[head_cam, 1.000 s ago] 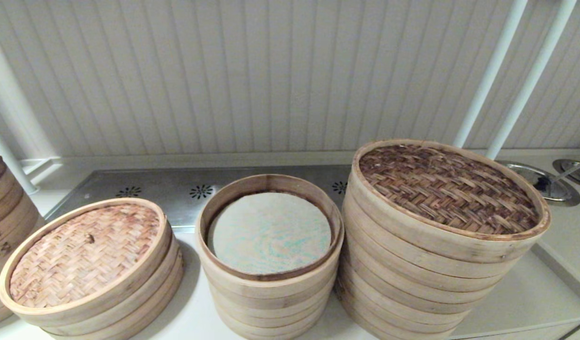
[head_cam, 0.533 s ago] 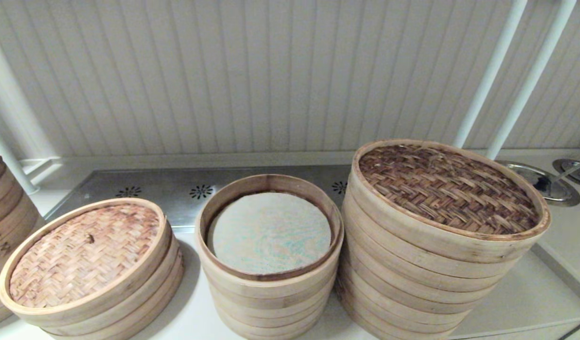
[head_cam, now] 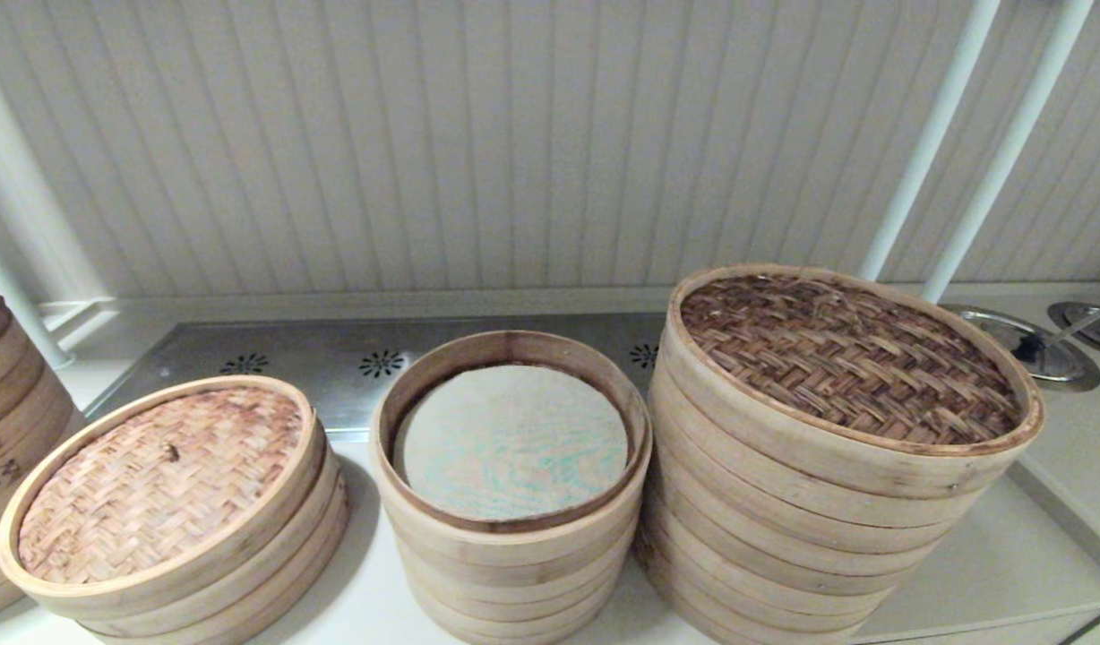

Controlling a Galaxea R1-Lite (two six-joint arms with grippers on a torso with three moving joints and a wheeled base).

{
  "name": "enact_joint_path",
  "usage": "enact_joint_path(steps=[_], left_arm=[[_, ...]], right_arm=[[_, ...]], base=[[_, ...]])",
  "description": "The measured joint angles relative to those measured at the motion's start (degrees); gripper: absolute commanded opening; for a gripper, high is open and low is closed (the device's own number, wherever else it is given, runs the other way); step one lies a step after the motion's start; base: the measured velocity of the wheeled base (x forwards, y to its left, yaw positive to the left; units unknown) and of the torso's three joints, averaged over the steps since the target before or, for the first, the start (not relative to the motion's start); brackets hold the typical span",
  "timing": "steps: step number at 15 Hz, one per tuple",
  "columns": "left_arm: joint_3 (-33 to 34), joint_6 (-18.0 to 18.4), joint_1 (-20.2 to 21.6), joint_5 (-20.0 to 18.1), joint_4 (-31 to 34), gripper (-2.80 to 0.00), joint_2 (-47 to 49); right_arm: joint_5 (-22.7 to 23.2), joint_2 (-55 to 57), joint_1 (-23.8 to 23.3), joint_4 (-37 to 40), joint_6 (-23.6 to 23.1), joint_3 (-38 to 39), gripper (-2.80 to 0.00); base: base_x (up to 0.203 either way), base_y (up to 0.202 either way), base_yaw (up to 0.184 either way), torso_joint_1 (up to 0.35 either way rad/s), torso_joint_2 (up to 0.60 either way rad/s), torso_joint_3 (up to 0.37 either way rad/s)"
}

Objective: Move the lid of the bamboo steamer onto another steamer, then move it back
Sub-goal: Pick up the steamer

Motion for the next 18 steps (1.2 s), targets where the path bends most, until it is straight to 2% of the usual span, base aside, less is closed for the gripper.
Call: enact_joint_path(steps=[18], left_arm=[[0.0, 0.0, 0.0, 0.0, 0.0, -2.8, 0.0]], right_arm=[[-0.2, -3.2, 0.1, 0.5, 1.9, 0.0, -2.8]], base=[[0.0, 0.0, 0.0, 0.0, 0.0, 0.0]])
